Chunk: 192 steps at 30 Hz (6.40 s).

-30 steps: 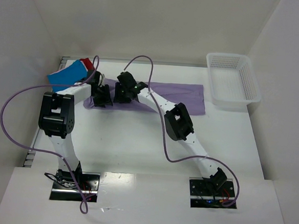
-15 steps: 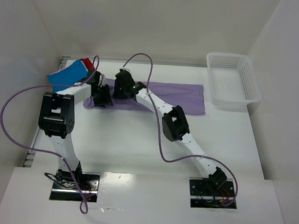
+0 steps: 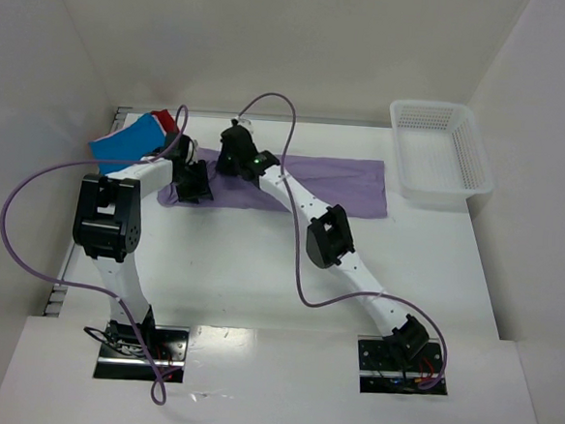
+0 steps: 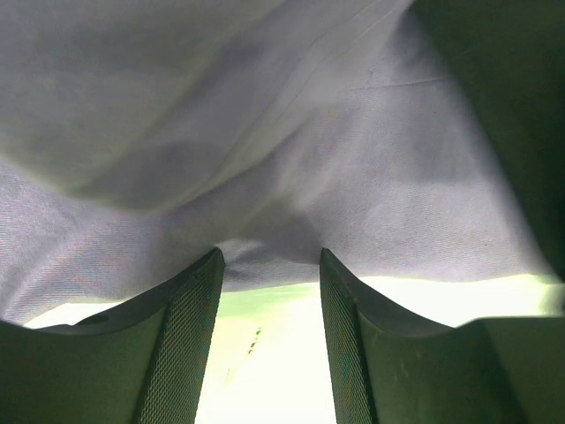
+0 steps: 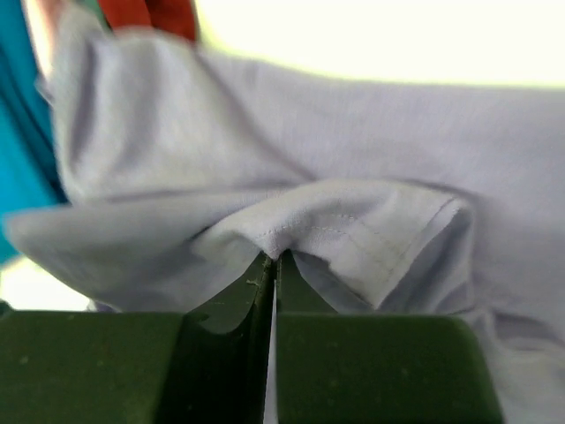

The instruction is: Fold and stack the t-shirts

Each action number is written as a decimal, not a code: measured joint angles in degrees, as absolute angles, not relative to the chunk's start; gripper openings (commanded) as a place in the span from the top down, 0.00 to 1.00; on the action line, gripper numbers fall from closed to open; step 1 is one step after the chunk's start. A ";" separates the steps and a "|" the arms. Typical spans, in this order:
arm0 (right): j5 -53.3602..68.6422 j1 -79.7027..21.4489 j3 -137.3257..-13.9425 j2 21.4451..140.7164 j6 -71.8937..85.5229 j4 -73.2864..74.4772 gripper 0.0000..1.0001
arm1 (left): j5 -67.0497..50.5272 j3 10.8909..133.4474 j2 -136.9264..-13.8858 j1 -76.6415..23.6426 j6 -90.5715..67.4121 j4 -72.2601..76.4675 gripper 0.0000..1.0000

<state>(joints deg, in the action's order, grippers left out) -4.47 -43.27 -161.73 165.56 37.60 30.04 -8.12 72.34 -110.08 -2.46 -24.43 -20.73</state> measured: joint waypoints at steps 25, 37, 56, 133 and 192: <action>3.27 -38.44 -176.77 170.17 37.93 30.94 0.45 | -7.90 72.40 -110.08 -2.46 -24.38 -20.78 0.43; 8.60 -38.74 -176.48 170.80 39.33 36.64 0.71 | -7.68 72.40 -110.08 -2.46 -24.47 -20.75 0.43; 11.90 -41.50 -170.95 171.94 37.50 35.38 0.66 | -7.35 72.40 -110.08 -2.46 -25.65 -20.60 0.43; -5.08 -35.00 -70.28 106.94 11.81 -2.57 0.82 | -22.96 72.07 -105.91 -1.04 -12.14 -8.25 0.12; -5.74 -35.00 -72.71 114.83 8.86 -1.45 0.82 | -16.34 80.36 -115.33 5.30 -22.65 6.11 0.52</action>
<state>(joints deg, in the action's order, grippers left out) -5.74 -35.00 -72.71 114.83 8.86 -1.45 -16.34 80.36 -115.33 5.30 -22.65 6.11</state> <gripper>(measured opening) 0.177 0.481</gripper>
